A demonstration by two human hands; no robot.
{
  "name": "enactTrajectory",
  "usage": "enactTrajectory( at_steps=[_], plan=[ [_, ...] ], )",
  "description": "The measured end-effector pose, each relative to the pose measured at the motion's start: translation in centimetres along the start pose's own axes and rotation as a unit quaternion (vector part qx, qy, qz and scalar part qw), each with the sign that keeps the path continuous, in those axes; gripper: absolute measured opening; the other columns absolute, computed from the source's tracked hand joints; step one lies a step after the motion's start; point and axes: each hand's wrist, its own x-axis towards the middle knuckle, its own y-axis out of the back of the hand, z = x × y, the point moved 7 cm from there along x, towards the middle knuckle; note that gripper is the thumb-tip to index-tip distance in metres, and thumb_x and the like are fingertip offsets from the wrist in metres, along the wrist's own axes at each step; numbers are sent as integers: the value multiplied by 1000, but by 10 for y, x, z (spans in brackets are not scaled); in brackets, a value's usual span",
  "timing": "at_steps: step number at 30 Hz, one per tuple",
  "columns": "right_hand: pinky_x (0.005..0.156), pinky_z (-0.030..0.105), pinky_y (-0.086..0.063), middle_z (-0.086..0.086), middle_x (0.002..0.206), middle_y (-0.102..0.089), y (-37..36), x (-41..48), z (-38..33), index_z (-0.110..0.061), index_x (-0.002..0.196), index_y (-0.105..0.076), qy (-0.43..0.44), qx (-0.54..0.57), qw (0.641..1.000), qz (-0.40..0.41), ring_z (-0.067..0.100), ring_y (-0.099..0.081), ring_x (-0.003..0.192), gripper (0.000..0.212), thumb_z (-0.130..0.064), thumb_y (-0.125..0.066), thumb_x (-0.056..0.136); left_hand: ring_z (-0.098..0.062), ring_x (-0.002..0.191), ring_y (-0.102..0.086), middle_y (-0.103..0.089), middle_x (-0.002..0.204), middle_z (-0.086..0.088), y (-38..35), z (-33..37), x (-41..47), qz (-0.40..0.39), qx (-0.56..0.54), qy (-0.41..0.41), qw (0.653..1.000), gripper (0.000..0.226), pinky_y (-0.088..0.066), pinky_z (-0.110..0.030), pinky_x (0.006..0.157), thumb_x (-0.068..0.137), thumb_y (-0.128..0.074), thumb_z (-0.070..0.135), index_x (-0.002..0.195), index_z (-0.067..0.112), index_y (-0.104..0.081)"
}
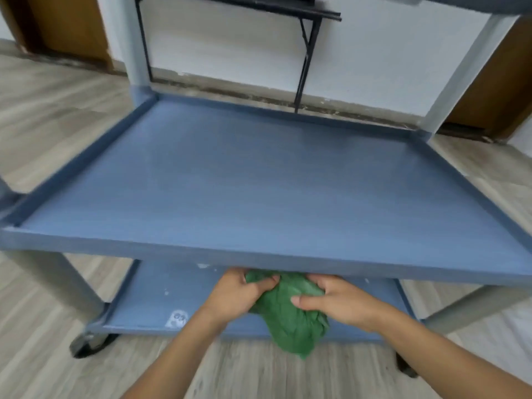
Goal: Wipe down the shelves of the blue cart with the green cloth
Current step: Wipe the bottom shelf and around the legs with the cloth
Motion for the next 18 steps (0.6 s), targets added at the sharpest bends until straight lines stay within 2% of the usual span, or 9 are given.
enactTrajectory(
  at_steps=[2, 3, 7, 11, 15, 18],
  plan=[
    [92, 28, -57, 2, 114, -76, 8, 0, 8, -15, 119, -68, -21, 49, 999, 3, 17, -71, 107, 24, -10, -66, 95, 1, 91, -71, -76, 91, 21, -5, -1, 8, -4, 3, -26, 1000, 17, -55, -16, 77, 86, -77, 12, 94, 27, -74],
    [89, 27, -58, 3, 116, -75, 12, -2, 12, -15, 119, -68, -36, 62, 997, -18, 17, -71, 108, 23, -11, -63, 97, 4, 91, -70, -76, 92, 23, -12, -1, 9, -15, 9, -35, 999, 16, -54, -14, 79, 87, -76, 12, 93, 27, -74],
    [81, 23, -59, -2, 116, -75, 44, 0, 35, -18, 121, -66, -66, 25, 993, -90, 13, -71, 108, 23, -20, -58, 100, -5, 96, -72, -78, 99, 13, -52, -13, 18, -72, 57, -19, 996, 13, -56, -24, 86, 91, -73, 24, 103, 21, -77],
    [95, 30, -56, 1, 123, -73, 88, 8, 65, -16, 127, -64, -7, -26, 997, -71, 19, -69, 115, 30, -21, -63, 98, -2, 89, -73, -78, 97, 14, -96, -19, 42, -106, 86, -32, 990, 12, -54, -12, 69, 90, -74, 29, 101, 25, -77],
    [92, 30, -58, 11, 121, -73, 127, -16, 92, -5, 125, -66, 46, 79, 996, -24, 24, -70, 113, 36, -12, -70, 90, -13, 90, -75, -79, 96, 3, -137, -26, 47, -78, 31, -7, 996, 14, -57, -22, 72, 89, -75, 27, 99, 18, -78],
    [84, 30, -60, 17, 119, -73, 159, -32, 133, -3, 120, -70, 32, 135, 990, 13, 28, -71, 110, 36, -11, -73, 85, -11, 88, -75, -79, 92, 3, -169, -43, 44, -69, 15, 21, 997, 11, -56, -18, 68, 89, -74, 27, 96, 19, -79]
  ],
)
